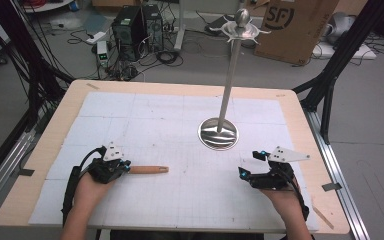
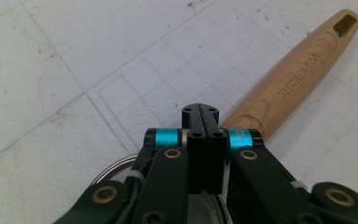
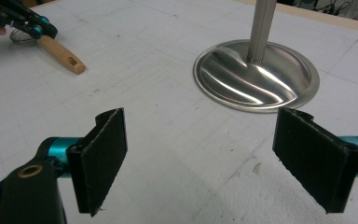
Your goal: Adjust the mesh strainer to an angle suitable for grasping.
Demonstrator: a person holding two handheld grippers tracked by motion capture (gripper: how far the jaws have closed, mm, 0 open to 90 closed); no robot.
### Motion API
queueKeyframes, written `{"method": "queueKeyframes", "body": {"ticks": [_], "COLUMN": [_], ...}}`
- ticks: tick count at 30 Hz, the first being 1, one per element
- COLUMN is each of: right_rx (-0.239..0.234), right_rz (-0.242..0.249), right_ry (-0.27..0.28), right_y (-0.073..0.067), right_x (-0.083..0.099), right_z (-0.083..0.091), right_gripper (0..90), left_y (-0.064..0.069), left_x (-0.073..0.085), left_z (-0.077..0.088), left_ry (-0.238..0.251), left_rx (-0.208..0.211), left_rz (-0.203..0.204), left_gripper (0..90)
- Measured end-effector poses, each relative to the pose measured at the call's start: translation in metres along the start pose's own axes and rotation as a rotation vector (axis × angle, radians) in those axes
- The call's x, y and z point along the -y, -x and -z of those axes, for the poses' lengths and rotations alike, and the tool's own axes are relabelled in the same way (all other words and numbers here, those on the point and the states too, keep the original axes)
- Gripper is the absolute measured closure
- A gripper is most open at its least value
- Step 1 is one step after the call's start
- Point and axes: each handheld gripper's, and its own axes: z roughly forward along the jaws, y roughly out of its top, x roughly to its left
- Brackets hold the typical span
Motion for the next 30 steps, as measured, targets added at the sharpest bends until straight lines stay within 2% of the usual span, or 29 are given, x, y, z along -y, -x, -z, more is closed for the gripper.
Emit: {"method": "queueKeyframes", "body": {"ticks": [2, 4, 5, 7, 9, 12, 13, 16, 18, 19, 21, 26, 29, 30], "right_rx": [-0.002, 0.000, 0.000, 0.000, -0.002, -0.002, -0.003, -0.003, -0.005, -0.005, -0.009, -0.008, -0.005, -0.007], "right_rz": [-0.002, -0.004, -0.004, -0.003, -0.001, 0.000, -0.003, 0.000, 0.000, -0.001, -0.004, -0.004, -0.005, -0.006], "right_ry": [-0.001, -0.003, -0.003, -0.008, -0.009, -0.006, -0.008, -0.003, -0.003, -0.003, -0.004, -0.005, -0.001, -0.003], "right_y": [0.000, 0.000, 0.000, 0.000, 0.000, 0.000, 0.000, -0.001, -0.001, -0.001, -0.001, 0.000, 0.000, 0.000], "right_x": [0.000, 0.001, 0.001, 0.001, 0.001, 0.001, 0.001, 0.001, 0.001, 0.001, 0.001, 0.001, 0.001, 0.002], "right_z": [0.000, -0.001, -0.001, -0.002, -0.003, -0.003, -0.002, -0.002, -0.002, -0.002, -0.002, -0.002, -0.001, -0.001], "right_gripper": [16.9, 16.9, 16.9, 16.9, 16.9, 16.9, 16.9, 16.9, 16.9, 16.9, 16.9, 16.9, 16.9, 16.9], "left_y": [0.000, -0.001, -0.001, 0.001, 0.004, 0.019, 0.019, 0.033, 0.047, 0.047, 0.059, 0.067, 0.067, 0.066], "left_x": [0.000, -0.002, -0.002, -0.008, -0.011, -0.020, -0.020, -0.027, -0.032, -0.032, -0.035, -0.034, -0.033, -0.033], "left_z": [0.001, 0.002, 0.002, 0.005, 0.006, 0.005, 0.005, 0.002, -0.003, -0.003, -0.011, -0.022, -0.028, -0.029], "left_ry": [-0.001, 0.029, 0.029, 0.062, 0.076, 0.115, 0.115, 0.129, 0.120, 0.120, 0.115, 0.083, 0.062, 0.059], "left_rx": [0.006, 0.009, 0.009, 0.013, 0.017, 0.076, 0.076, 0.104, 0.141, 0.141, 0.180, 0.199, 0.192, 0.177], "left_rz": [-0.003, 0.007, 0.007, -0.002, -0.009, -0.067, -0.067, -0.118, -0.158, -0.158, -0.181, -0.197, -0.200, -0.193], "left_gripper": [89.7, 89.7, 89.7, 89.7, 89.7, 89.6, 89.6, 89.7, 89.7, 89.7, 89.6, 89.7, 89.6, 89.6]}}
